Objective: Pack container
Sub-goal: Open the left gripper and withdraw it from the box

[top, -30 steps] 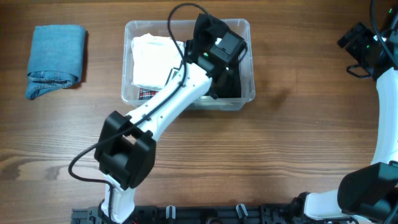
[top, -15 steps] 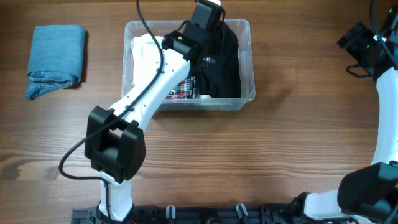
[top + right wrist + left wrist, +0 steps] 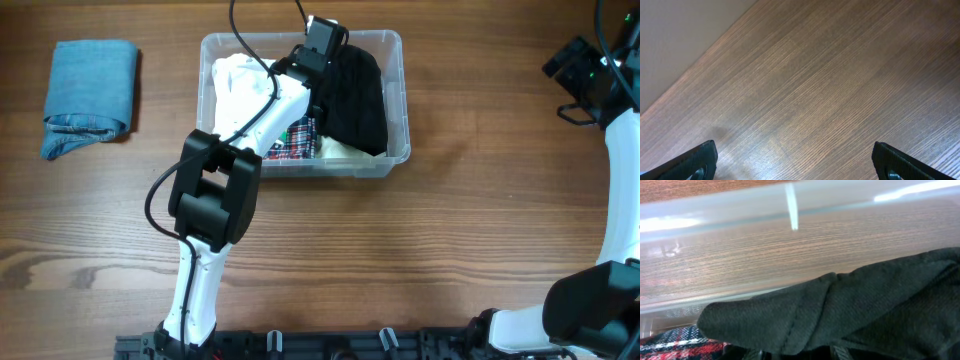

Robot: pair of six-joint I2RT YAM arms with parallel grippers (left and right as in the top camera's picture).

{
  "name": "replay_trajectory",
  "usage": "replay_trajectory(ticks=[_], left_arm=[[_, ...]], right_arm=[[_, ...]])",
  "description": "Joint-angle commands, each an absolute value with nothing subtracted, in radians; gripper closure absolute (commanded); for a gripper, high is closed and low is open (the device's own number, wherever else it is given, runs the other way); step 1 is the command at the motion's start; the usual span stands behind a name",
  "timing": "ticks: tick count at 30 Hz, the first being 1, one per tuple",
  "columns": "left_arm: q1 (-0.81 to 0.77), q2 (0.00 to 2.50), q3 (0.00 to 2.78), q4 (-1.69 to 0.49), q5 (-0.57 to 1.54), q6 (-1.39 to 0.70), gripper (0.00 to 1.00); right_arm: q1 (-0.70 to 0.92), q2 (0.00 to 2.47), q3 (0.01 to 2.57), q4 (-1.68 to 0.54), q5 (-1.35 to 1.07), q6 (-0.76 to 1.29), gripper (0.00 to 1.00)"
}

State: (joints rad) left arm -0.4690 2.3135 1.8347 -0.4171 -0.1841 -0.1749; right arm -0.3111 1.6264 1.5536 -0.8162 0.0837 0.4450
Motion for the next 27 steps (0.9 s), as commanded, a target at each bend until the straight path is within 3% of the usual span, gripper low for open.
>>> replay_trajectory(ticks=[1,5,11,15,20,27], left_arm=[[-0.469,2.312,1.827,-0.438,-0.177,-0.160,0.61],[-0.484,2.200,1.827,-0.481,-0.177,-0.161,0.61],[-0.502,2.018,1.827,-0.708,-0.055,-0.168,0.43],[-0.503,2.014,1.827,-0.823,0.070,-0.168,0.37],[-0.481,1.951,1.827,-0.893,0.071,-0.168,0.02],[-0.301,1.664,1.827,-0.978,0.070,-0.095,0.00]], right_arm=[[-0.312,1.633,1.549,-0.817,0.098,0.446,0.00],[-0.312,1.633,1.549,-0.817,0.098,0.445,0.00],[-0.312,1.633,1.549,-0.817,0.098,0.446,0.00],[-0.312,1.633,1.549,-0.817,0.098,0.446,0.00],[-0.312,1.633,1.549,-0.817,0.098,0.446,0.00],[-0.312,1.633,1.549,-0.817,0.098,0.445,0.00]])
